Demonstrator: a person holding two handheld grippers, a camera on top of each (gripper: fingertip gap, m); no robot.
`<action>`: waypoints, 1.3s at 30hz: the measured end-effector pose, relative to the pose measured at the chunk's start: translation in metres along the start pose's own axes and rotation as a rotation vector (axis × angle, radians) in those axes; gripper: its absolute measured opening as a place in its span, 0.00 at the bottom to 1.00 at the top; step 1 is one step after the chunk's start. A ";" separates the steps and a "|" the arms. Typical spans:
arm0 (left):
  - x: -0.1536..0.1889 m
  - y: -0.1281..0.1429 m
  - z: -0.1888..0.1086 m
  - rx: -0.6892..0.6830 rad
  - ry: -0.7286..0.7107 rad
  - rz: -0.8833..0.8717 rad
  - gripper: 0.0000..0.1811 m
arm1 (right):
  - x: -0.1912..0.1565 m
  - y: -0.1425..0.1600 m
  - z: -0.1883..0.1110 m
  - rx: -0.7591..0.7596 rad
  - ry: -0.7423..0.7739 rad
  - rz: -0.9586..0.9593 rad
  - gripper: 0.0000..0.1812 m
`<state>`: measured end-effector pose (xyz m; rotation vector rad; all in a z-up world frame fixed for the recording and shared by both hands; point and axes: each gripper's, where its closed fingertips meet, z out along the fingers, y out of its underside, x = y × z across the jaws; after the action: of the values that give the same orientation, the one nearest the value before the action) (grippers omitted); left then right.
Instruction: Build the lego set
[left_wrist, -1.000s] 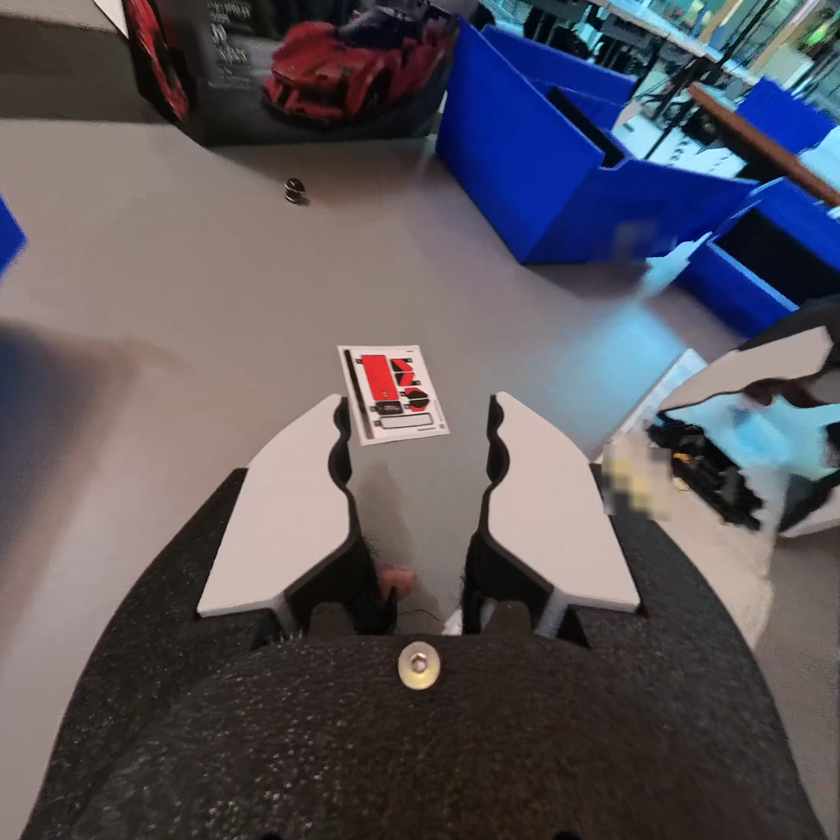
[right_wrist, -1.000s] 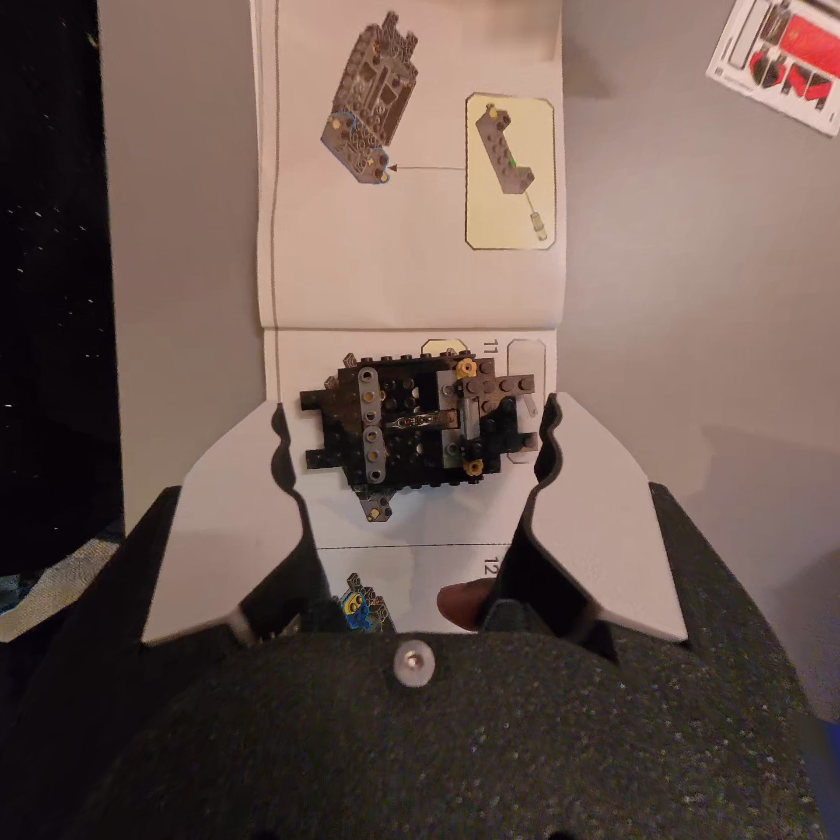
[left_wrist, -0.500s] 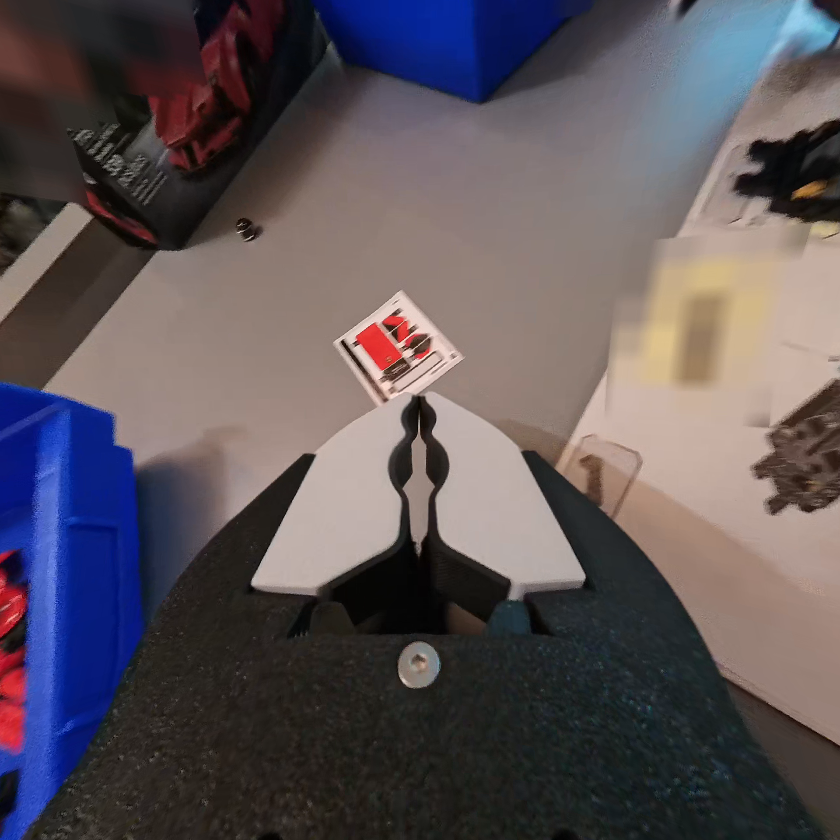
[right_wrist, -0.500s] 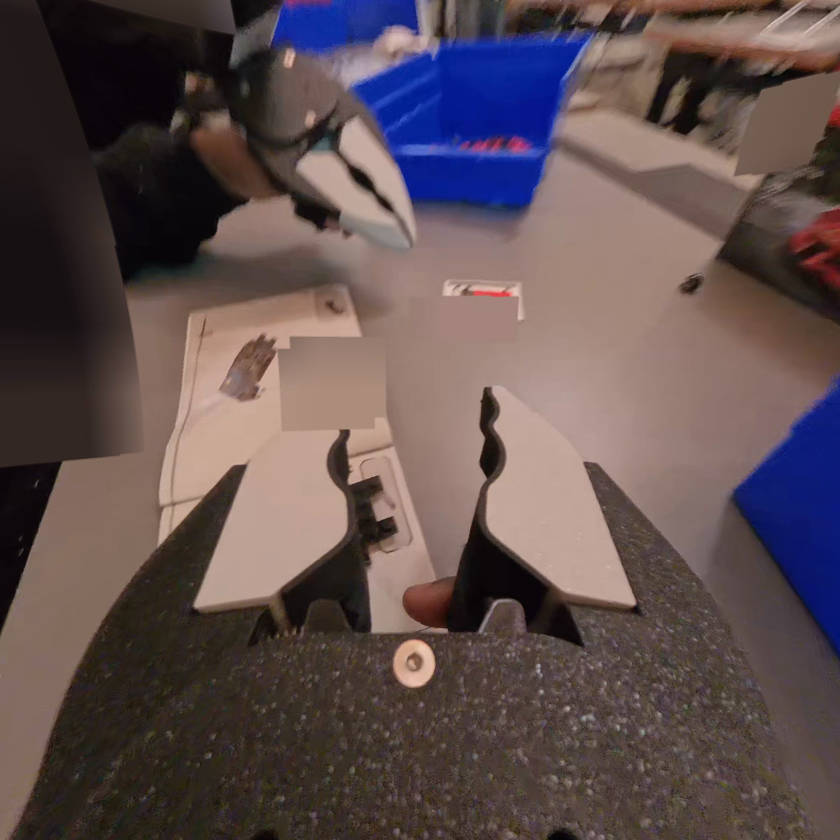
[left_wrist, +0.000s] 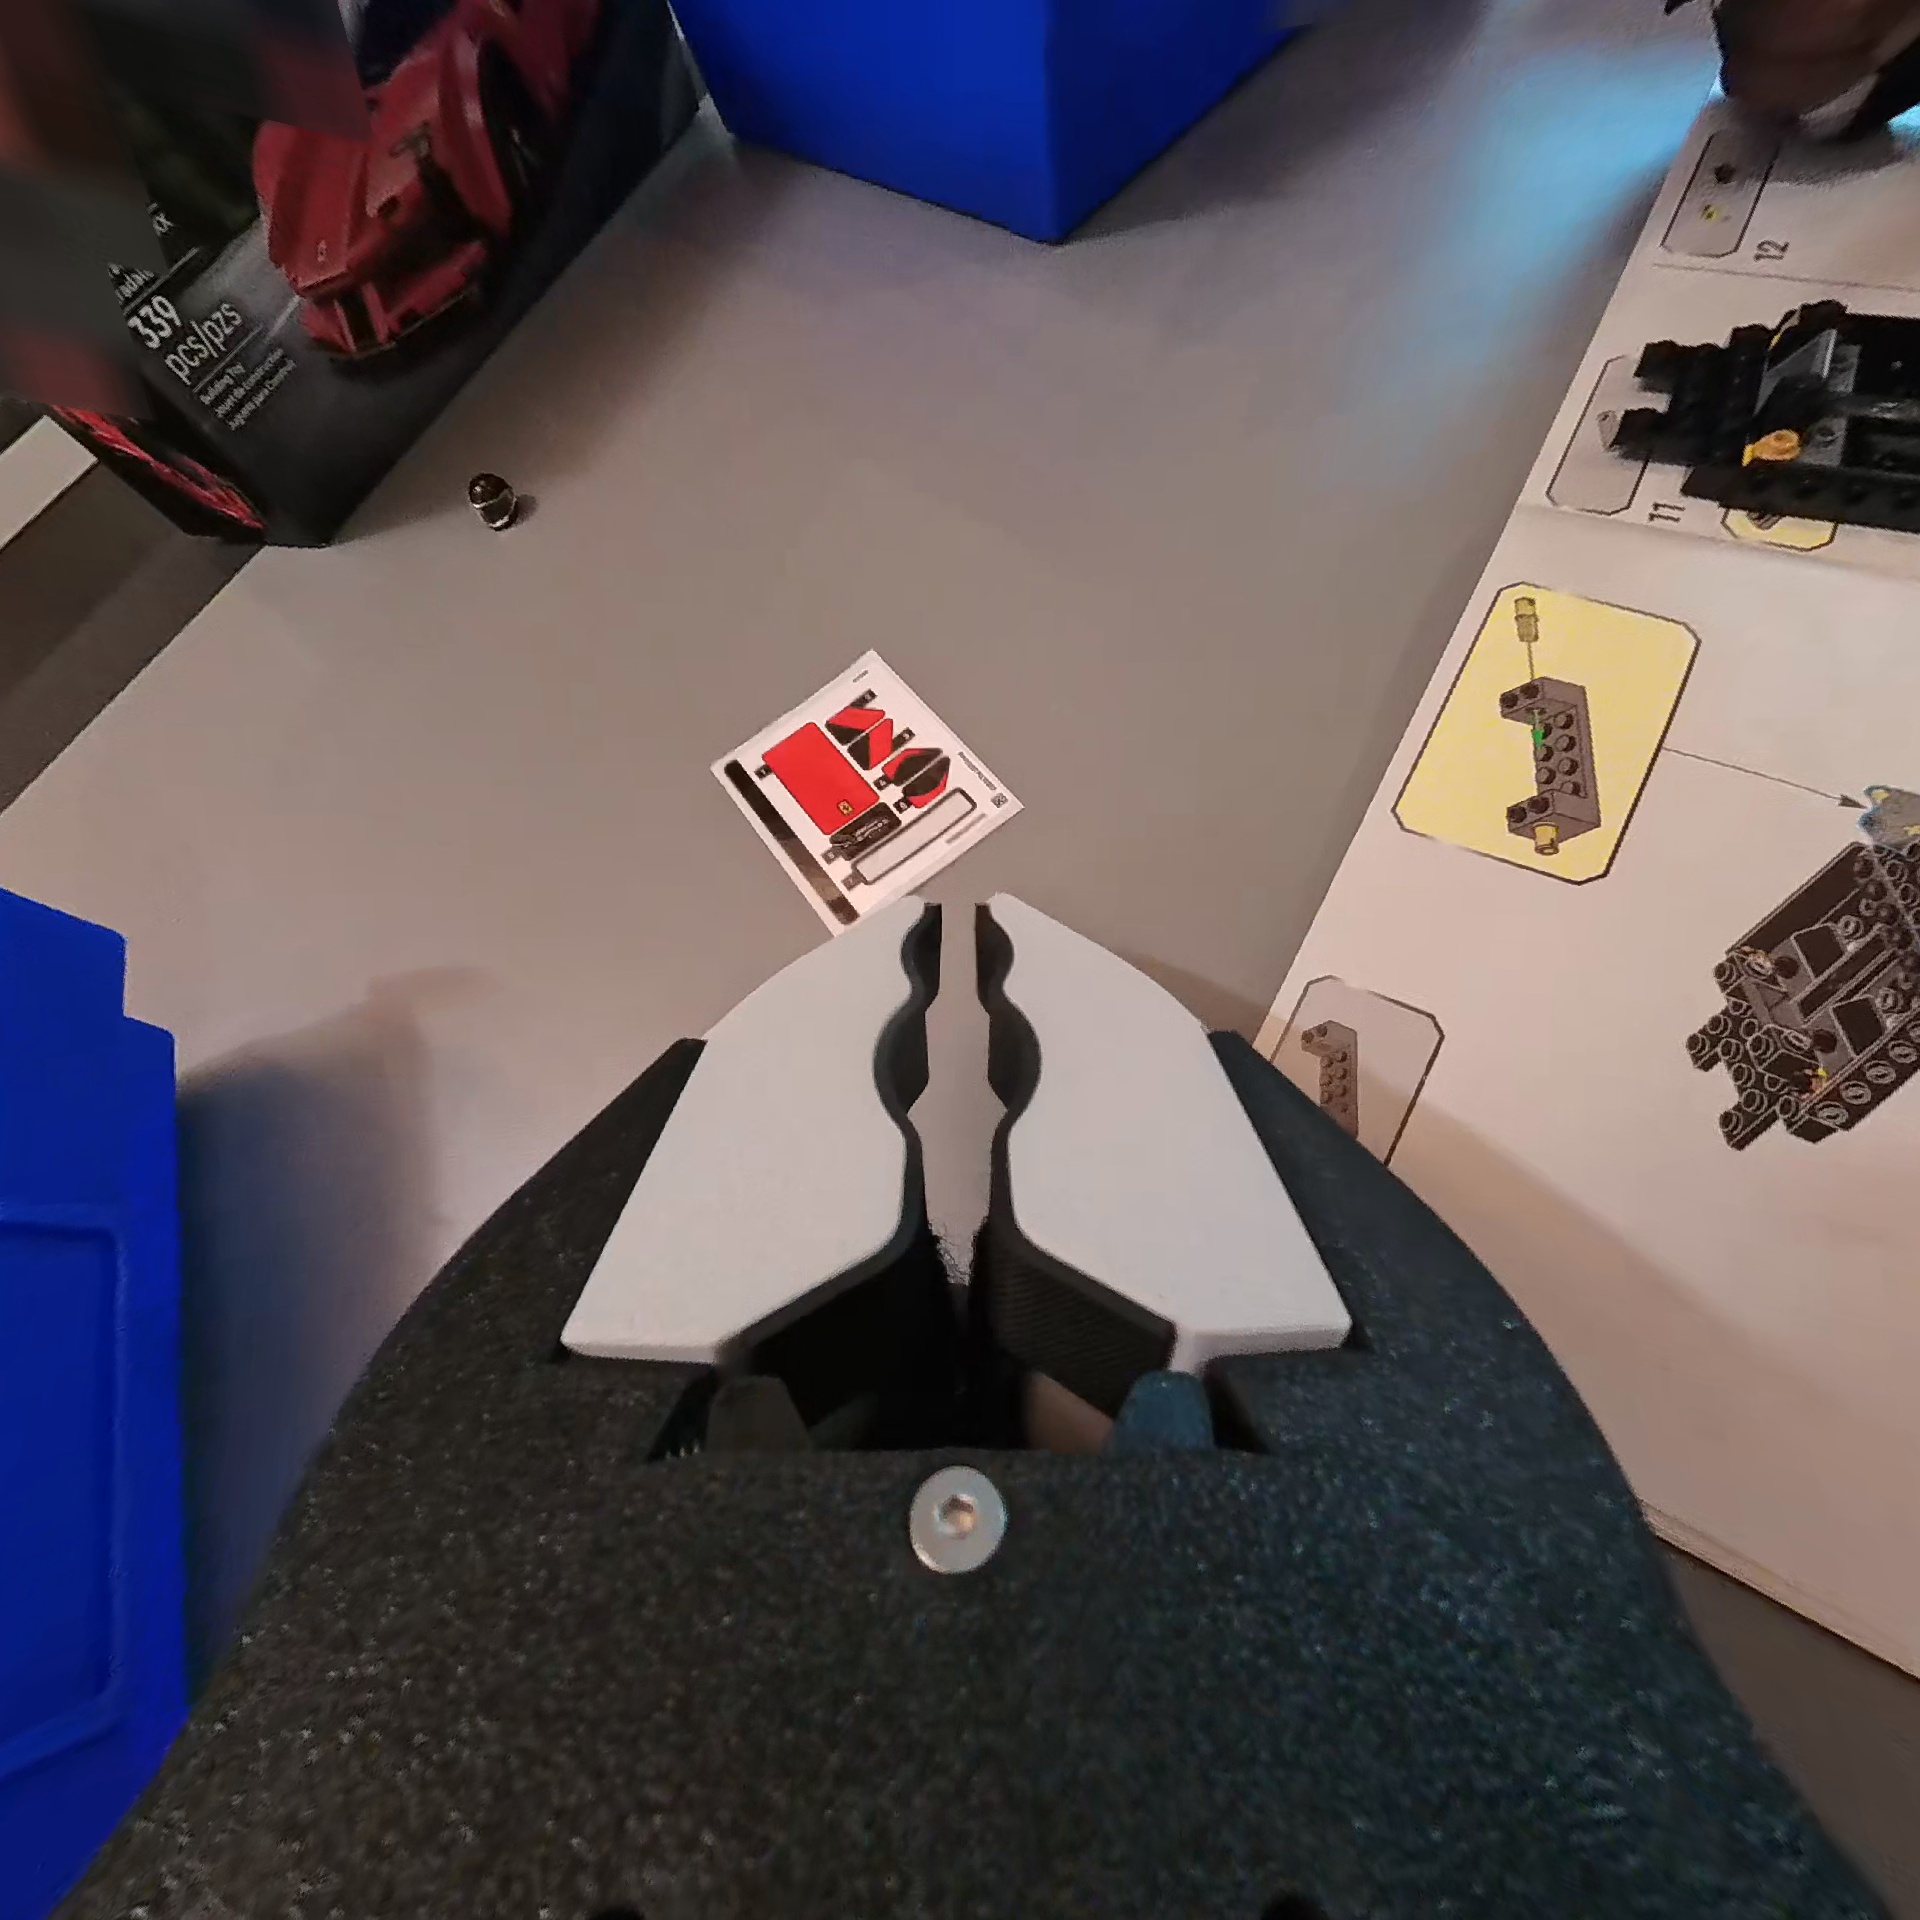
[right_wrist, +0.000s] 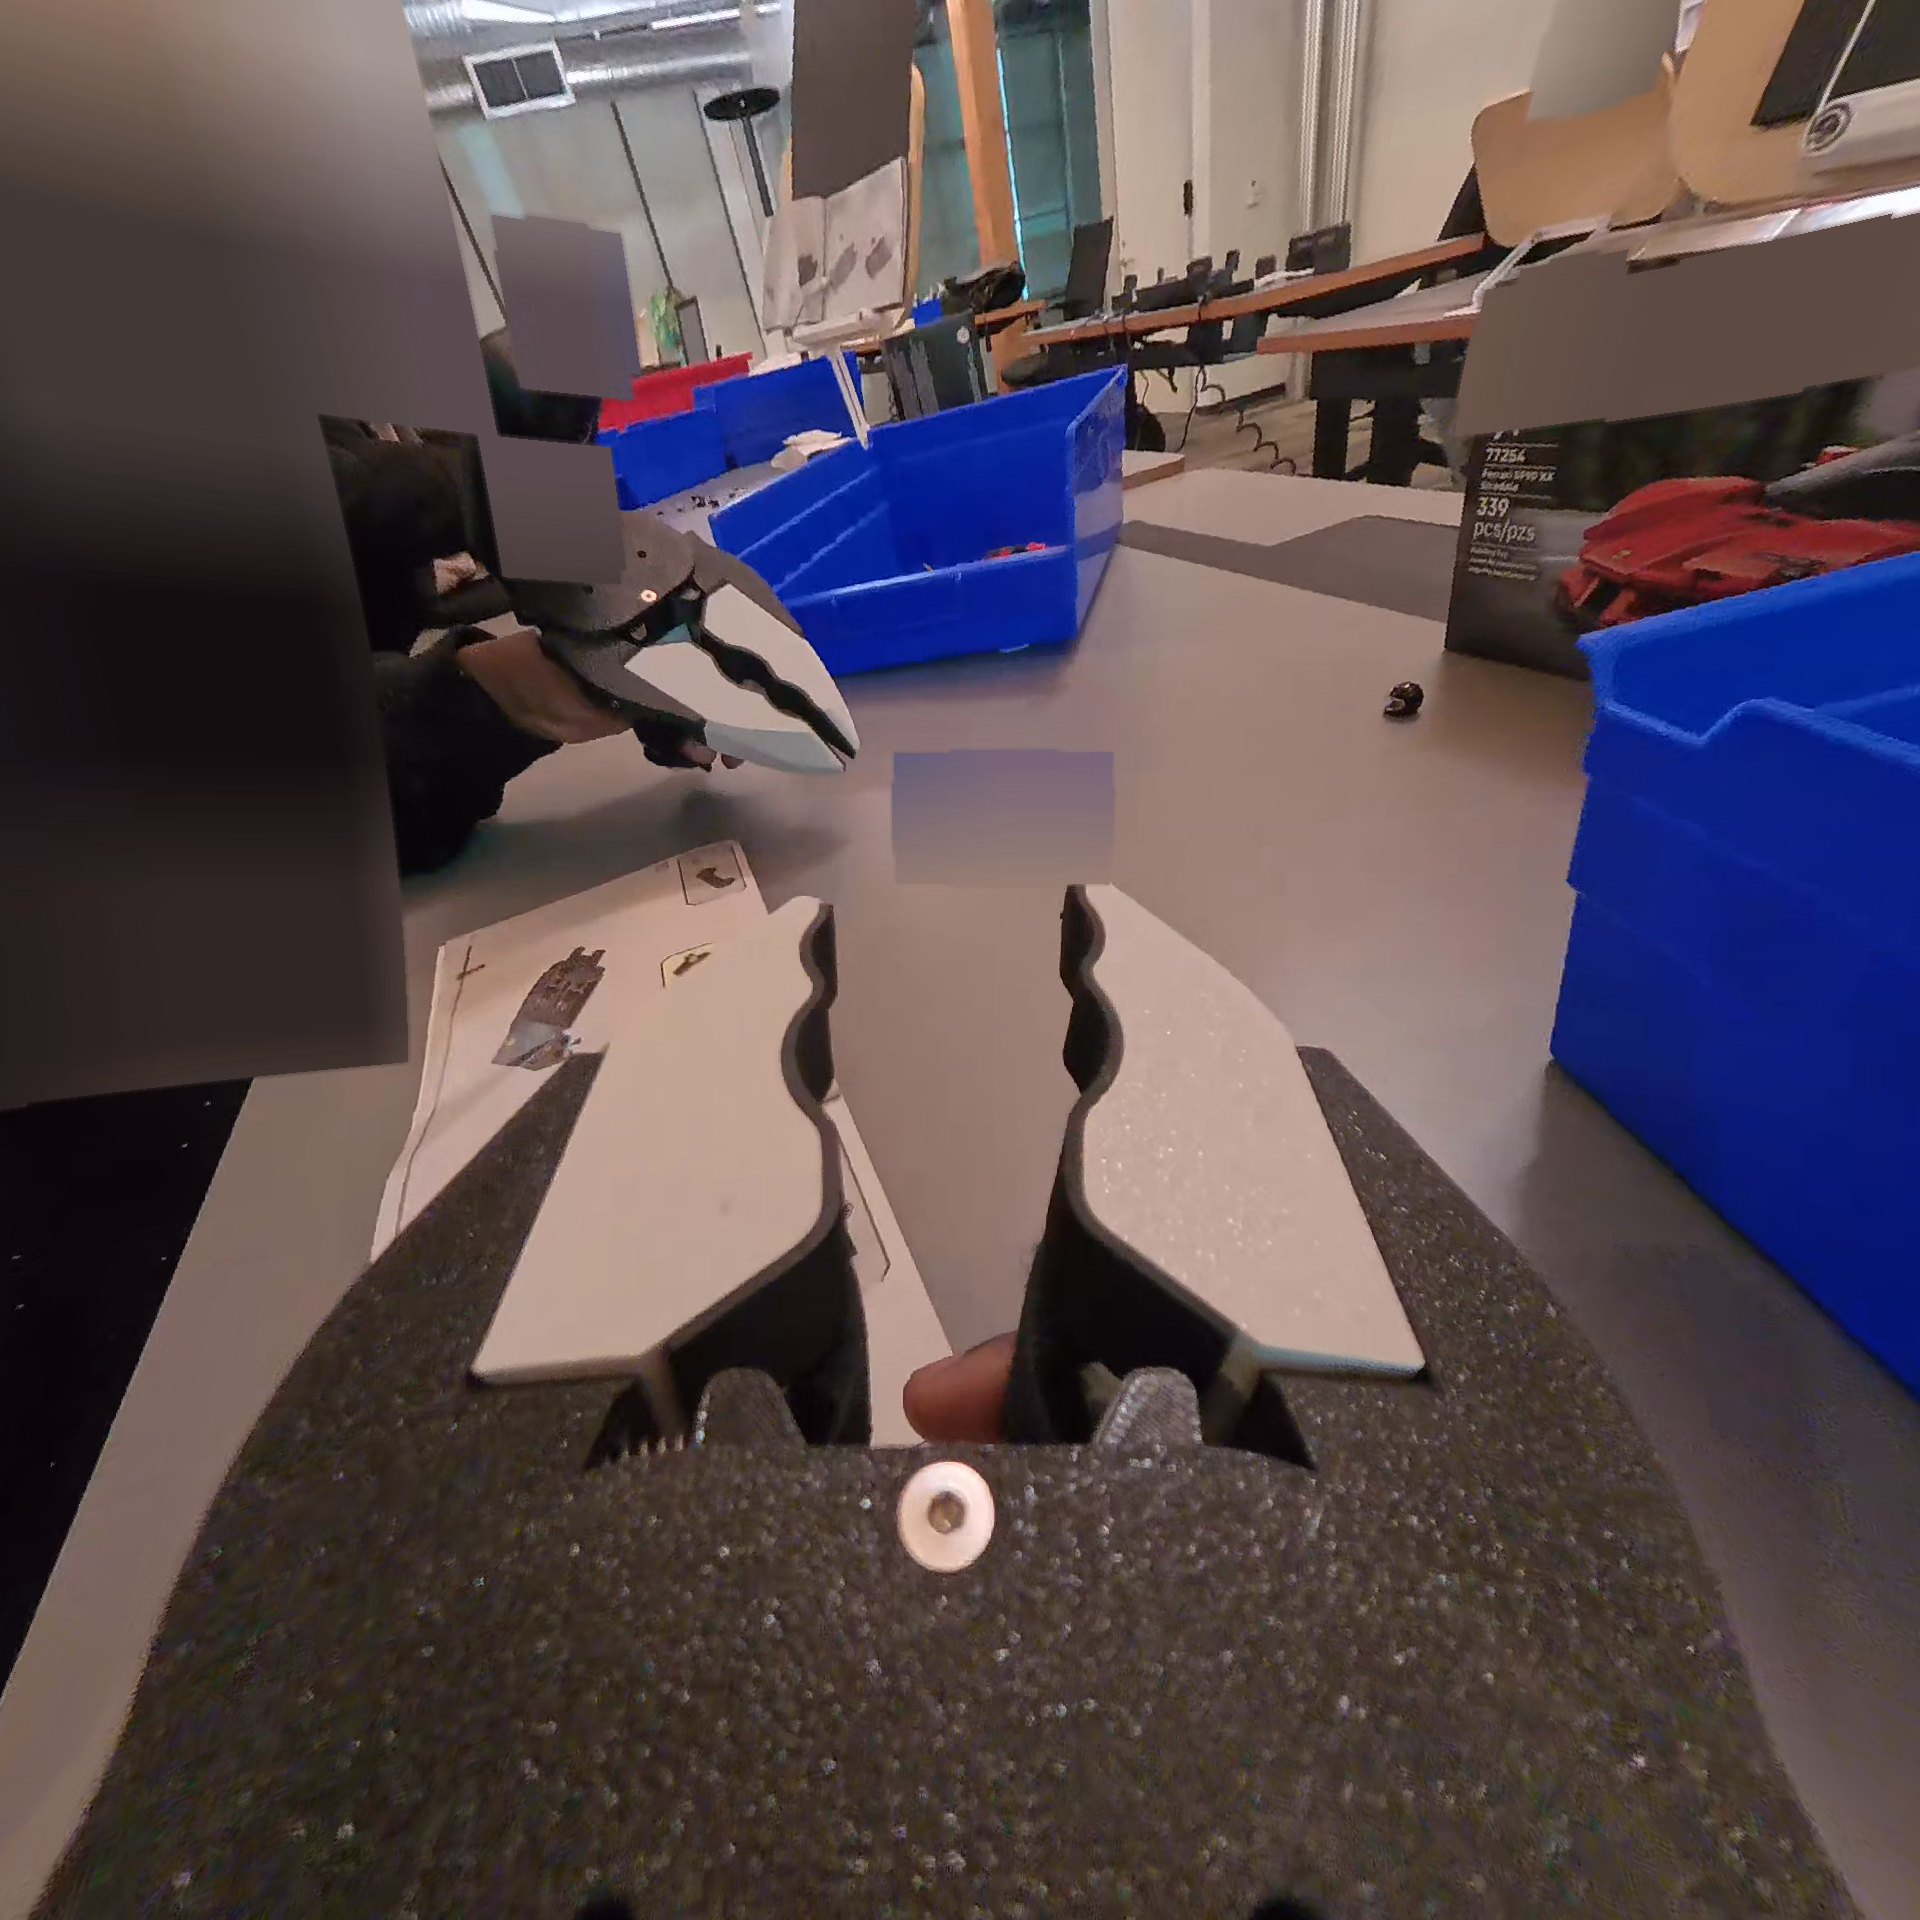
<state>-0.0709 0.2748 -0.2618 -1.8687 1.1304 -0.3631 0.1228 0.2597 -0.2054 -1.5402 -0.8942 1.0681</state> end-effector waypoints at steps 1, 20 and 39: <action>0.000 0.002 0.001 -0.004 0.000 0.002 0.03 | 0.000 0.000 0.000 -0.004 -0.002 0.003 0.23; 0.009 -0.064 0.042 0.159 0.148 0.061 0.24 | -0.024 0.002 -0.005 -0.042 -0.178 0.058 0.43; 0.015 -0.028 0.046 0.067 0.202 0.097 0.01 | -0.063 0.086 -0.014 -0.815 -0.220 -0.280 0.63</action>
<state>-0.0188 0.2925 -0.2675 -1.7407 1.3222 -0.5379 0.1169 0.1791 -0.2763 -1.8727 -1.7911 0.6971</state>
